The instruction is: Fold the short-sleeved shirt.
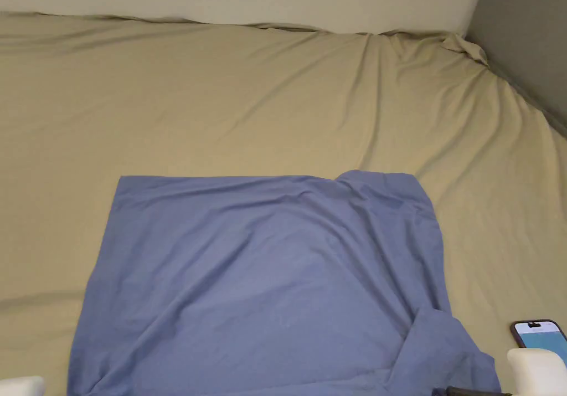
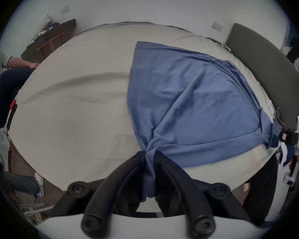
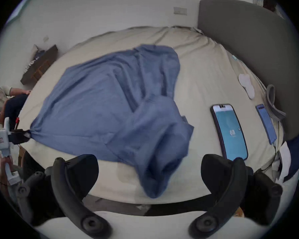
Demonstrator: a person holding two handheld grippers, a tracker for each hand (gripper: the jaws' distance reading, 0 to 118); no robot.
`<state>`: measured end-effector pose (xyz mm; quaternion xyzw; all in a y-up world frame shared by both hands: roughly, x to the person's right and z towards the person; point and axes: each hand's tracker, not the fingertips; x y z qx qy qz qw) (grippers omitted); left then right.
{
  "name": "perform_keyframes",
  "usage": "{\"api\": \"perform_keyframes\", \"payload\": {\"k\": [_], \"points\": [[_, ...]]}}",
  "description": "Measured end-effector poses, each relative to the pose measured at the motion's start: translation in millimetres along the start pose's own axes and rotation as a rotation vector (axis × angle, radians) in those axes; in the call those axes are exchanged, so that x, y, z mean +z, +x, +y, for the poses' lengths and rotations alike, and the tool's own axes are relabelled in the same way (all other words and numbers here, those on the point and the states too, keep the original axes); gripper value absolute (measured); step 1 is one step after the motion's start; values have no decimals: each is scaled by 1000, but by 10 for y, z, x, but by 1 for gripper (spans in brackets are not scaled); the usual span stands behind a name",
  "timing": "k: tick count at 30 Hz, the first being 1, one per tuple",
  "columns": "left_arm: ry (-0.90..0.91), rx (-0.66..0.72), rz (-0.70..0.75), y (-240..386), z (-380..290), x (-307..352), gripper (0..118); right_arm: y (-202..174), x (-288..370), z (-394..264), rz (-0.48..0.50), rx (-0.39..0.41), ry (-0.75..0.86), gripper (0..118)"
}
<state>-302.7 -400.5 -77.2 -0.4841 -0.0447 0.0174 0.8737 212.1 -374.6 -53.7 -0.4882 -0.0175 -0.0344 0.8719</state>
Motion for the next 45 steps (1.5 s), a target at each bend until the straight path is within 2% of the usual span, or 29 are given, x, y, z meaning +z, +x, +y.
{"api": "perform_keyframes", "payload": {"k": [3,4,5,6,7,8,9,10,11,14,19,24,29,36,44,45], "points": [[-12,-2,5,11,13,-41,10,66,-261,-9,1,-1,-70,118],[-12,-4,8,13,19,-46,10,75,-345,-10,-6,3,-99,114],[-15,-4,6,12,27,-53,10,65,-416,-5,-2,10,-112,103],[-16,-2,6,16,38,-60,10,57,-484,1,-1,17,-137,75],[-15,1,2,13,51,-65,10,51,-525,3,11,16,-146,30],[-18,8,-10,11,67,-69,10,38,-519,-6,84,-23,-128,21],[-16,9,-7,19,79,-69,10,0,-482,-9,44,-18,-116,19],[-13,5,-4,21,86,-71,10,-41,-467,3,1,55,-118,18],[-12,5,-2,25,97,-72,10,-62,-465,6,-5,86,-119,18],[-14,2,-2,61,150,-35,10,-91,-409,28,-1,75,-111,17],[20,-7,1,89,316,126,10,-32,-125,207,41,7,6,17],[72,-30,12,94,748,97,10,-20,-72,631,61,-4,60,17],[91,-63,29,45,1342,-247,10,-58,-395,1232,64,2,77,17],[26,-49,58,20,2003,-1043,10,-160,-1261,1983,50,25,18,17],[-41,-39,71,-48,1989,-1393,10,-170,-1636,2019,51,17,-41,17],[-47,-33,68,-52,1967,-1409,12,-154,-1643,1999,60,19,-35,20]]}}
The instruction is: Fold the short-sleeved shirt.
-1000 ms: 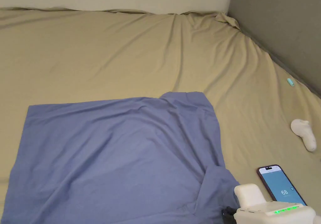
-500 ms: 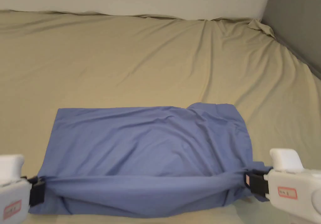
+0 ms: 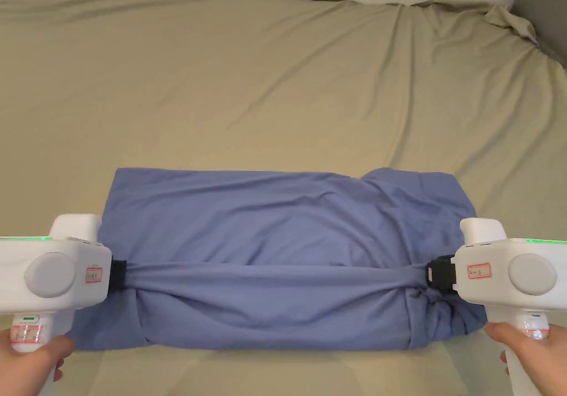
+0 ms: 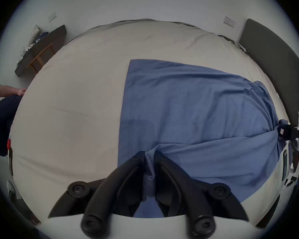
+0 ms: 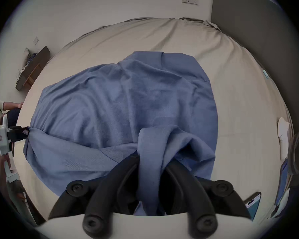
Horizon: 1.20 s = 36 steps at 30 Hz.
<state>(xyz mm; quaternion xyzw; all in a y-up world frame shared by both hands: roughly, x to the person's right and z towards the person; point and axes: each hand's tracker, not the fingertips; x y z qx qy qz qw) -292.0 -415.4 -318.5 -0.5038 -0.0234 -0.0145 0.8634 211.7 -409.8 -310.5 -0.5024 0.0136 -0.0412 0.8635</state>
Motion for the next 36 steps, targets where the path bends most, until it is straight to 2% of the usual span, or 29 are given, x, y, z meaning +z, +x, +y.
{"api": "perform_keyframes", "payload": {"k": [1,2,3,4,9,11,12,13,14,15,16,17,19,23,32,33,34,35,36], "points": [[6,16,1,-52,-13,-49,36,1,7,3,2,1,1,51],[16,33,13,-68,-32,-30,65,5,16,-1,3,-3,0,85],[18,38,36,-85,-57,4,80,3,39,-19,2,-6,0,106],[20,36,31,-113,-91,69,80,-2,99,-46,6,-1,5,110],[158,73,42,-148,-334,691,80,-45,640,-219,-13,11,115,110],[239,68,29,-128,-501,1019,78,-83,930,-355,-22,16,193,104],[291,43,12,-96,-609,1212,70,-104,1116,-453,-18,25,236,91],[334,15,24,-36,-709,1398,44,-130,1278,-559,-15,36,269,68],[370,-6,50,19,-812,1564,32,-157,1421,-670,-12,48,292,56],[395,-34,83,92,-928,1727,32,-200,1562,-813,-19,68,315,56],[413,-26,129,148,-1053,1858,0,-244,1688,-963,-39,77,348,21],[432,-2,131,133,-1153,1915,0,-285,1790,-1119,-87,69,382,4],[410,18,54,175,-1337,2066,0,-325,1964,-1375,-53,77,382,4],[391,1,61,287,-1519,2161,0,-363,2085,-1646,-42,49,375,4],[346,-40,34,314,-1380,1915,0,-428,2070,-1614,-15,58,365,4],[331,-44,7,298,-1332,1827,13,-431,2056,-1589,-6,60,360,4],[312,-28,-26,262,-1275,1702,56,-439,2036,-1567,2,59,357,4],[280,-15,-62,224,-1212,1563,82,-451,2014,-1552,4,60,357,4],[243,-2,-79,177,-1146,1388,83,-461,1982,-1530,3,64,353,4]]}}
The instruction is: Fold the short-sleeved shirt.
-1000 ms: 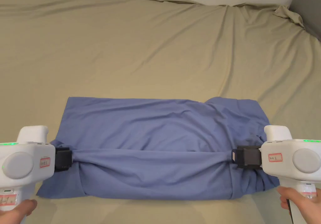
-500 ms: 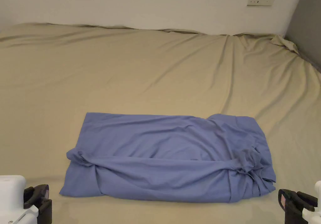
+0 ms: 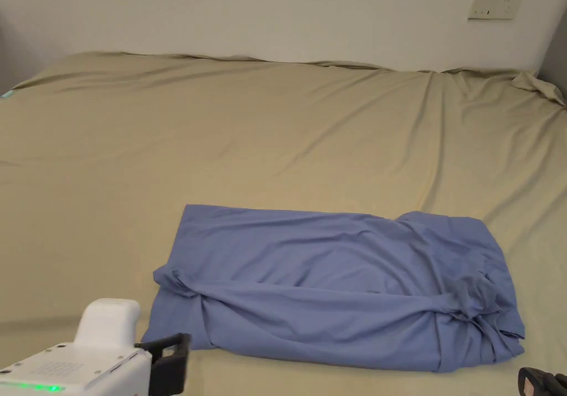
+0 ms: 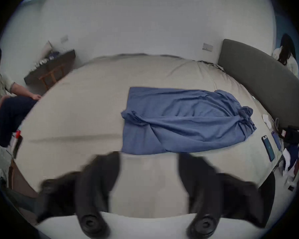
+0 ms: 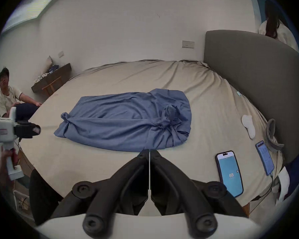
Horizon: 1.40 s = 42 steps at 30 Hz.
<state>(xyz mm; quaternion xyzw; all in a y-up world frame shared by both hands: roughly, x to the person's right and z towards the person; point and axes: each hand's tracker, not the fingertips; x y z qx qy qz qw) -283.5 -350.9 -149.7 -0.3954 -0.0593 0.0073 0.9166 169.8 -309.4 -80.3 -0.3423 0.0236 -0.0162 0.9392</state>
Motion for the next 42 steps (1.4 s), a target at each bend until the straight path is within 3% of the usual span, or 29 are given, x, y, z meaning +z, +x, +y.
{"api": "perform_keyframes", "payload": {"k": [4,8,12,13,14,15,16,24,25,26,27,28,35,38,39,40,41,42], "points": [[-81,-33,80,-198,98,-613,83,-42,-148,37,7,13,-30,4],[-139,45,13,-394,132,-1053,83,-83,-329,82,5,25,-67,4],[-212,31,20,-500,78,-1400,78,-143,-488,112,10,33,-95,4],[-164,20,30,-469,47,-1345,72,-158,-521,115,14,35,-100,4],[-143,-23,77,-420,98,-1276,48,-175,-551,118,16,36,-105,4],[-138,-44,96,-416,128,-1274,6,-195,-582,117,21,39,-110,4],[-151,51,20,-461,130,-1274,5,-208,-612,102,27,42,-114,4],[-120,-2,30,-353,249,-1029,5,-113,-732,101,26,28,-123,5],[-118,-4,27,-356,261,-1001,5,-54,-736,123,22,4,-126,43],[-115,-1,25,-354,279,-977,5,21,-756,141,23,-27,-143,92],[-112,12,15,-350,291,-961,5,98,-814,147,25,-50,-185,115],[-109,16,14,-342,297,-951,5,177,-860,138,19,-59,-181,118],[-129,4,27,-297,325,-948,5,672,-1618,215,-81,-90,-254,114],[-137,10,30,-305,338,-969,5,793,-1993,230,-85,-119,-299,75],[-144,10,28,-304,340,-982,5,806,-2075,226,-65,-133,-317,75],[-148,14,26,-303,337,-993,5,795,-2137,200,-18,-160,-348,45],[-152,16,25,-311,334,-1004,5,764,-2134,175,32,-180,-326,32],[-155,13,25,-310,329,-1004,5,703,-2048,195,-36,-125,-284,25]]}}
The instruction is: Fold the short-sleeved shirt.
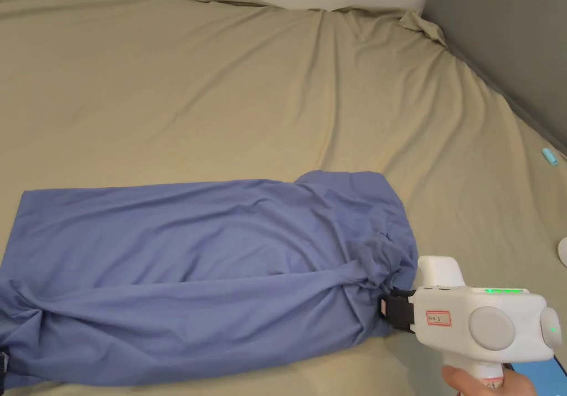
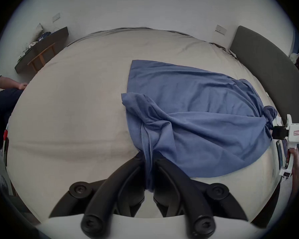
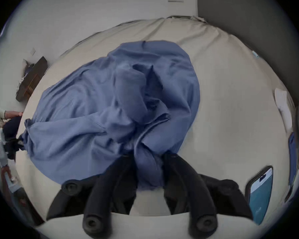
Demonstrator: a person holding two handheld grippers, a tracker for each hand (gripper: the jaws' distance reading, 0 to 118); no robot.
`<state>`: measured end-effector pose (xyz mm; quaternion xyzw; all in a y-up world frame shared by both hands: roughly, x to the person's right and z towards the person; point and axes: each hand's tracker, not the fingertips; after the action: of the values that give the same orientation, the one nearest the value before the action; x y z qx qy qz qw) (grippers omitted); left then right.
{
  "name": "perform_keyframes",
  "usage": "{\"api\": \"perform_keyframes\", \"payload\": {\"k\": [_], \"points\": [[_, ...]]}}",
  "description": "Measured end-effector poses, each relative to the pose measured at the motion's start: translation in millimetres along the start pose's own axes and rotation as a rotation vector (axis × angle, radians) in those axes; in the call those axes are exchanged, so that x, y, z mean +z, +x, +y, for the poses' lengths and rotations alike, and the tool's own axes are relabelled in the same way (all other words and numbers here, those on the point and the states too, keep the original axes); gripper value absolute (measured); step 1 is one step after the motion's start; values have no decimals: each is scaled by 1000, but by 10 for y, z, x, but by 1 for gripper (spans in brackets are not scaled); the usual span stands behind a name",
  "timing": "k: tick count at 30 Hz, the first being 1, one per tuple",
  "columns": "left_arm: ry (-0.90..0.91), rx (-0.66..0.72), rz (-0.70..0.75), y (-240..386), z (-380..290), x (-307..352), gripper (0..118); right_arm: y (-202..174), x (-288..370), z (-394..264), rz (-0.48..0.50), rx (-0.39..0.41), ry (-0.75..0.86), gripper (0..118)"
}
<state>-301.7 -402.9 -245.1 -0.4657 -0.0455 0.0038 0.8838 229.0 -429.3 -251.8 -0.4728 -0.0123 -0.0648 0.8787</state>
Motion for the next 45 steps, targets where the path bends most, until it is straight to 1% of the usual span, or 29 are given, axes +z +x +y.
{"api": "perform_keyframes", "payload": {"k": [1,3,6,8,12,17,19,21,23,25,27,31,32,33,34,35,36,39,40,43,44,45], "points": [[0,0,-2,-1,-6,4,5,-21,34,-7,14,27,3,20],[0,2,-10,-15,-18,36,5,-39,148,-58,17,9,28,16],[11,-2,-16,-32,-15,164,5,-4,333,-76,26,-4,60,16],[30,2,-26,-58,-11,271,5,27,490,-98,58,-24,82,16],[71,12,-65,-65,-45,573,5,94,839,-195,87,-26,118,16],[83,-16,-36,-59,-252,870,5,183,1189,-404,70,-13,129,16],[57,9,-52,-115,-400,925,5,226,1289,-540,60,-15,116,16],[30,19,-58,-137,-551,945,5,261,1348,-669,60,-18,94,16],[-4,8,-31,-109,-708,908,5,263,1373,-799,50,-16,73,16],[-53,7,-36,-98,-860,832,5,255,1335,-919,26,-1,34,16],[-84,16,-38,-82,-965,737,5,309,1206,-1019,33,-15,9,16],[-103,20,-25,-124,-982,618,5,309,1101,-1040,17,-8,-13,16],[-105,36,-29,-167,-964,603,8,307,1101,-1018,21,-6,-17,16],[-103,65,-29,-196,-953,619,29,312,1112,-989,24,-16,-24,29],[-99,75,-27,-219,-946,644,56,338,1124,-978,24,-27,-33,57],[-89,77,-20,-226,-958,708,70,341,1158,-975,23,-30,-38,88],[-33,65,2,-226,-948,813,71,320,1238,-985,18,-27,-29,102],[57,41,64,-175,-876,1236,71,239,1572,-924,5,-9,23,101],[92,35,73,-157,-820,1402,71,180,1706,-889,6,3,64,101],[232,27,51,-81,-652,1890,69,-28,2093,-736,29,43,187,101],[293,16,50,-28,-595,2068,63,-118,2229,-679,36,73,234,98],[353,-5,57,30,-551,2224,32,-199,2354,-637,42,93,274,80]]}}
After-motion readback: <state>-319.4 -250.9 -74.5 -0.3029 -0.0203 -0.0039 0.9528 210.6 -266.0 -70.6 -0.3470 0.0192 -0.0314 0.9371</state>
